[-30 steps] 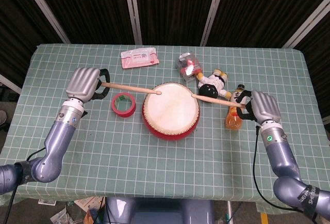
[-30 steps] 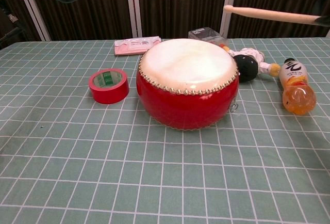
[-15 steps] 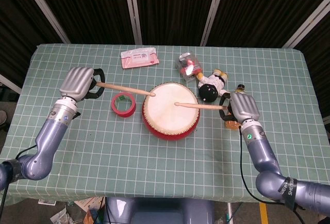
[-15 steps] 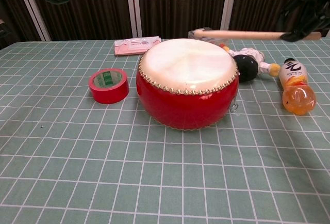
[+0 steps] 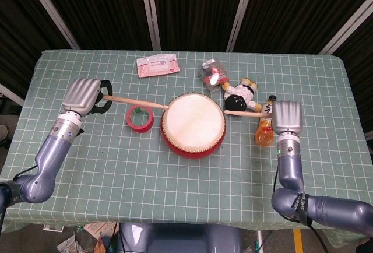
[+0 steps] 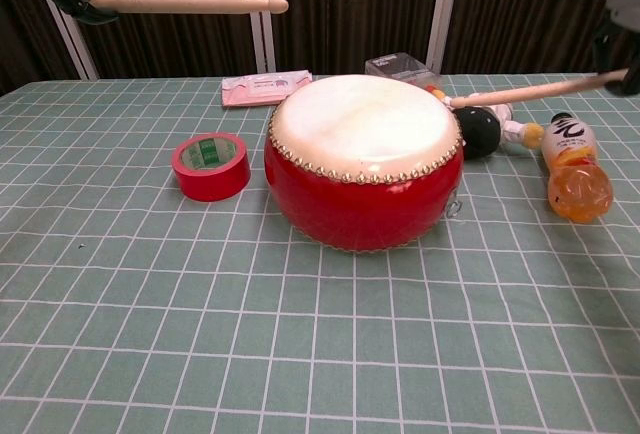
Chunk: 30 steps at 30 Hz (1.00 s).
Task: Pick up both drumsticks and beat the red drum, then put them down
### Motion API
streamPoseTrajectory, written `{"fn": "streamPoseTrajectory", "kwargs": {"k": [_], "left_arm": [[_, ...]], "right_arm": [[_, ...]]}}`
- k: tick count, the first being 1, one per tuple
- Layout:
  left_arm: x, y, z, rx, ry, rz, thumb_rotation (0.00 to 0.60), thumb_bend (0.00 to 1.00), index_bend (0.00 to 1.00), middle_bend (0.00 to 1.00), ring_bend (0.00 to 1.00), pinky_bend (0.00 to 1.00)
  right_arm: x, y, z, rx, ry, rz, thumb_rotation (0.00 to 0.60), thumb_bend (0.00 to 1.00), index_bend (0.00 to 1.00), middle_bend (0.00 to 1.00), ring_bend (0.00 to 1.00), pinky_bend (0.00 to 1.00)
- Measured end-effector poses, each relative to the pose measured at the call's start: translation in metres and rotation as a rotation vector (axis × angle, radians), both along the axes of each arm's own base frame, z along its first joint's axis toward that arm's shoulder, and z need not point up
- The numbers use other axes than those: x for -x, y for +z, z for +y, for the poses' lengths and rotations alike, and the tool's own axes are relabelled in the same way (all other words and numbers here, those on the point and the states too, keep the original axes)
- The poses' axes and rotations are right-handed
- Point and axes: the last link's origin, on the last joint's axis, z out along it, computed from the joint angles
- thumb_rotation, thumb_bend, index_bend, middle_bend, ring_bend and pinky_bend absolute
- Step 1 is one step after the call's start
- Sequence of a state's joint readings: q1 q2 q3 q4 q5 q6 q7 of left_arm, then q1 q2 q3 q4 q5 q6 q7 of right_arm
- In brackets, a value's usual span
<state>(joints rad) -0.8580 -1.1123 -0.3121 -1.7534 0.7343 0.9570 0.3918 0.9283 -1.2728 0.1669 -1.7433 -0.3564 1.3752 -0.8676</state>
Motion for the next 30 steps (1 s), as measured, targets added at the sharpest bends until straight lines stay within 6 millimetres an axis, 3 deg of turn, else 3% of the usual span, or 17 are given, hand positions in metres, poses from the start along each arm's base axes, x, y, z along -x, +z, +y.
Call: {"fn": "streamPoseTrajectory", "kwargs": {"k": [5, 10, 23, 30], "left_arm": [[-0.015, -0.008, -0.003, 0.003, -0.019, -0.005, 0.600, 0.56, 0.77, 1.00, 1.00, 1.00], [-0.037, -0.020, -0.004, 0.015, -0.039, -0.012, 0.600, 0.56, 0.77, 1.00, 1.00, 1.00], [-0.104, -0.080, 0.001, 0.039, -0.063, 0.041, 0.600, 0.58, 0.77, 1.00, 1.00, 1.00], [-0.094, -0.099, 0.004, 0.075, 0.027, 0.356, 0.600, 0.58, 0.78, 1.00, 1.00, 1.00]], "right_arm": [[-0.002, 0.036, 0.007, 0.102, 0.037, -0.141, 0.600, 0.59, 1.00, 1.00, 1.00, 1.00], [0.007, 0.060, 0.021, 0.136, 0.060, -0.223, 0.600, 0.59, 1.00, 1.00, 1.00, 1.00], [0.041, 0.074, 0.035, 0.114, 0.035, -0.318, 0.600, 0.59, 1.00, 1.00, 1.00, 1.00], [0.063, 0.081, 0.038, 0.114, 0.001, -0.345, 0.600, 0.59, 1.00, 1.00, 1.00, 1.00]]}}
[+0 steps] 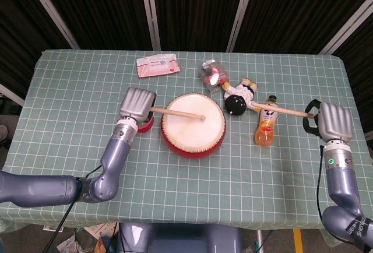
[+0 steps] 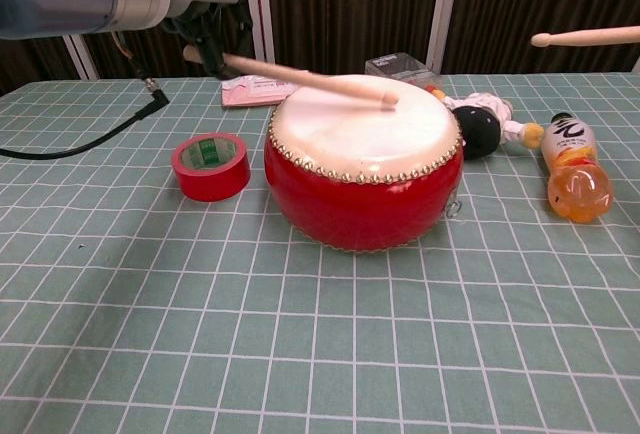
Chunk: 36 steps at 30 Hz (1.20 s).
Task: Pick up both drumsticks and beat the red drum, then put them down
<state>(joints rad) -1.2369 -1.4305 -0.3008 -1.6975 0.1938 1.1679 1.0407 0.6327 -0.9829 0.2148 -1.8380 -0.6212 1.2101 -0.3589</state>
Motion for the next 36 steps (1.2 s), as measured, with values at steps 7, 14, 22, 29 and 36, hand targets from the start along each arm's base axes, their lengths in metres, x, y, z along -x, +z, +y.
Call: {"fn": "streamPoseTrajectory", "kwargs": {"k": [7, 14, 22, 29, 36], "left_arm": [[0.015, -0.013, -0.006, 0.104, 0.170, 0.323, 0.600, 0.58, 0.78, 1.00, 1.00, 1.00], [0.004, -0.006, -0.004, 0.056, 0.168, 0.163, 0.600, 0.58, 0.78, 1.00, 1.00, 1.00], [-0.046, 0.038, 0.002, -0.130, -0.093, -0.309, 0.600, 0.58, 0.78, 1.00, 1.00, 1.00], [-0.039, 0.082, 0.006, -0.207, -0.126, -0.454, 0.600, 0.58, 0.78, 1.00, 1.00, 1.00], [-0.020, 0.091, 0.010, -0.190, -0.110, -0.454, 0.600, 0.58, 0.78, 1.00, 1.00, 1.00]], "right_arm": [[0.007, 0.006, 0.003, 0.000, -0.003, 0.000, 0.600, 0.59, 1.00, 1.00, 1.00, 1.00], [0.001, 0.003, 0.004, 0.007, 0.025, -0.001, 0.600, 0.60, 1.00, 1.00, 1.00, 1.00], [-0.015, 0.003, 0.003, 0.025, 0.085, -0.038, 0.600, 0.59, 1.00, 1.00, 1.00, 1.00], [-0.035, -0.007, 0.003, -0.046, 0.127, -0.134, 0.600, 0.59, 1.00, 1.00, 1.00, 1.00], [-0.057, -0.020, 0.001, -0.115, 0.156, -0.180, 0.600, 0.59, 1.00, 1.00, 1.00, 1.00]]}}
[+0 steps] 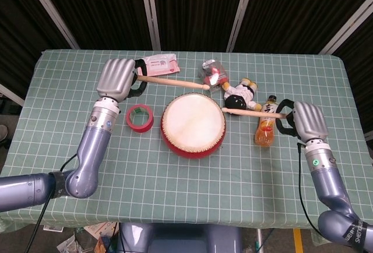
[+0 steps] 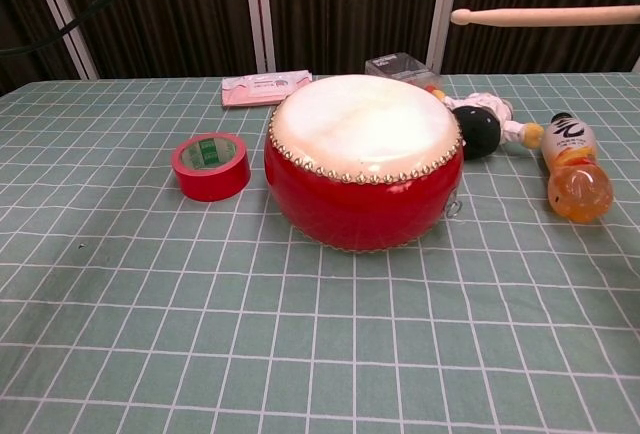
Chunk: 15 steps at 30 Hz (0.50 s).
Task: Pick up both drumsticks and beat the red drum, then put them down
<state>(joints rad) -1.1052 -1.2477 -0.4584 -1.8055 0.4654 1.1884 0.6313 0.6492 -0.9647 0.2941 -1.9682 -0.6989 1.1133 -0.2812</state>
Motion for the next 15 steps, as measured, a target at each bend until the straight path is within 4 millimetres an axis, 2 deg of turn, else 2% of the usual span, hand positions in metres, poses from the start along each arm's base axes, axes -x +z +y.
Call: {"fn": "streamPoseTrajectory", "kwargs": {"k": [9, 12, 15], "left_arm": [[0.026, 0.007, 0.010, 0.027, 0.028, -0.017, 0.600, 0.58, 0.78, 1.00, 1.00, 1.00], [0.037, 0.010, 0.013, 0.038, 0.039, -0.025, 0.600, 0.58, 0.78, 1.00, 1.00, 1.00], [0.051, 0.011, 0.015, 0.050, 0.052, -0.016, 0.600, 0.58, 0.78, 1.00, 1.00, 1.00]], "right_arm": [[-0.026, -0.025, -0.009, -0.045, 0.028, -0.011, 0.600, 0.60, 1.00, 1.00, 1.00, 1.00], [-0.027, -0.041, -0.012, -0.071, 0.024, 0.026, 0.600, 0.59, 1.00, 1.00, 1.00, 1.00], [-0.018, -0.065, -0.014, -0.106, 0.005, 0.117, 0.600, 0.59, 1.00, 1.00, 1.00, 1.00]]}}
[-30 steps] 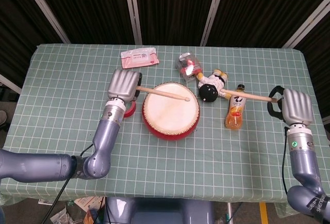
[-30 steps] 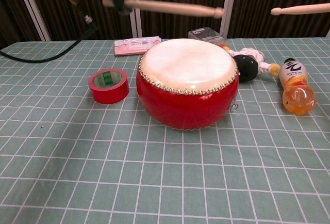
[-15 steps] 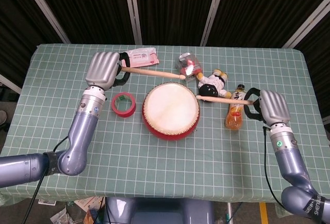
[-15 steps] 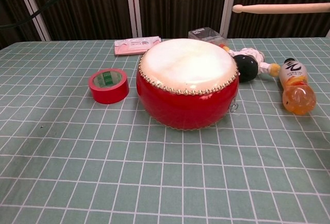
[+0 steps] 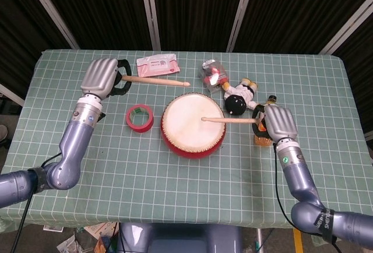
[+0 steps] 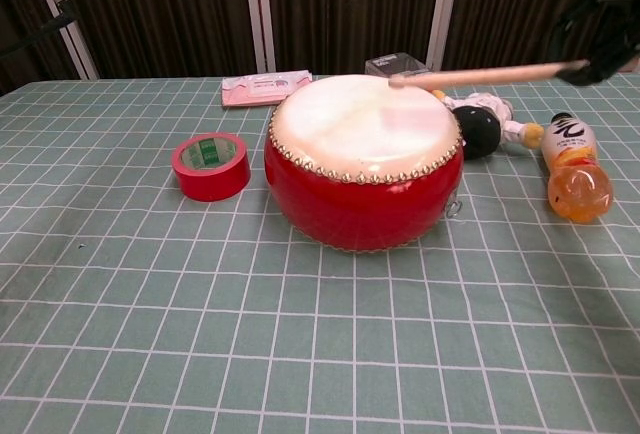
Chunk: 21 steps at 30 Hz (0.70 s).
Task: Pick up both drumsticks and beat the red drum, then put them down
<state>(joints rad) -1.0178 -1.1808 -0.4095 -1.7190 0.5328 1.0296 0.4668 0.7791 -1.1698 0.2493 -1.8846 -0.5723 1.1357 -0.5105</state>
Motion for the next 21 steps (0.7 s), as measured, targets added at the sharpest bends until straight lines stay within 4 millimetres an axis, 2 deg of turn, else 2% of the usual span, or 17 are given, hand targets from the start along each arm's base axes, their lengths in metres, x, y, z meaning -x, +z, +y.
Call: {"fn": "streamPoseTrajectory", "kwargs": {"k": [6, 9, 13, 17, 21], "left_arm": [[0.020, -0.001, -0.001, 0.023, 0.015, 0.034, 0.600, 0.58, 0.78, 1.00, 1.00, 1.00], [0.023, -0.003, 0.000, 0.031, 0.014, 0.037, 0.600, 0.58, 0.78, 1.00, 1.00, 1.00], [0.017, -0.008, -0.003, 0.040, -0.001, 0.038, 0.600, 0.58, 0.78, 1.00, 1.00, 1.00], [0.006, -0.014, -0.007, 0.045, -0.025, 0.049, 0.600, 0.58, 0.78, 1.00, 1.00, 1.00], [-0.009, -0.023, -0.012, 0.055, -0.044, 0.060, 0.600, 0.58, 0.78, 1.00, 1.00, 1.00]], "right_arm": [[0.036, -0.041, -0.007, -0.014, -0.021, 0.361, 0.600, 0.59, 1.00, 1.00, 1.00, 1.00], [0.046, -0.044, -0.014, 0.050, -0.041, 0.469, 0.600, 0.60, 1.00, 1.00, 1.00, 1.00], [0.039, -0.031, -0.020, 0.126, -0.055, 0.405, 0.600, 0.59, 1.00, 1.00, 1.00, 1.00], [0.023, -0.004, -0.016, 0.211, -0.049, 0.218, 0.600, 0.59, 1.00, 1.00, 1.00, 1.00], [0.021, 0.026, -0.006, 0.271, -0.037, 0.091, 0.600, 0.59, 1.00, 1.00, 1.00, 1.00]]}}
